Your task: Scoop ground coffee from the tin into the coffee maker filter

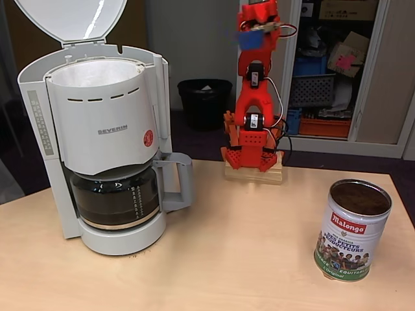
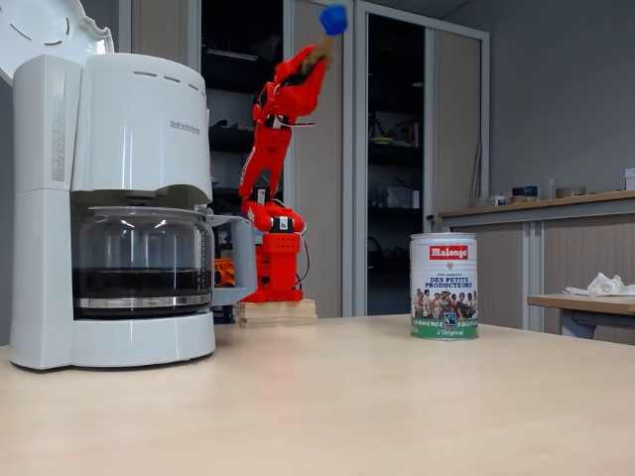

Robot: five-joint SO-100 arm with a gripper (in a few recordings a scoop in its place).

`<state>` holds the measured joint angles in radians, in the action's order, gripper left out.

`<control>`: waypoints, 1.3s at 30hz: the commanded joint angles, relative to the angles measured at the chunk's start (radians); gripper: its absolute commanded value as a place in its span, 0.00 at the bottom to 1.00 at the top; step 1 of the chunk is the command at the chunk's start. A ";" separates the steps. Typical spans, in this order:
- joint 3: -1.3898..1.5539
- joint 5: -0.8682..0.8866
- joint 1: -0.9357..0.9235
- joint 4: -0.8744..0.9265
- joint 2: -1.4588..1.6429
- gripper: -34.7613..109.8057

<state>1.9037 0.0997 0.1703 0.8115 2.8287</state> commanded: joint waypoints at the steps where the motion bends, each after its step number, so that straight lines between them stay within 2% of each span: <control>1: -0.043 -0.052 0.193 0.133 0.023 0.24; 6: 0.080 -0.101 0.414 0.178 0.041 0.24; 15: 0.434 -0.141 0.543 0.132 0.067 0.24; 26: 0.416 -0.110 0.669 0.181 -0.069 0.24; 39: 0.403 -0.020 0.666 0.123 -0.172 0.24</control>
<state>2.3301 0.0506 0.8191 0.9495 2.6584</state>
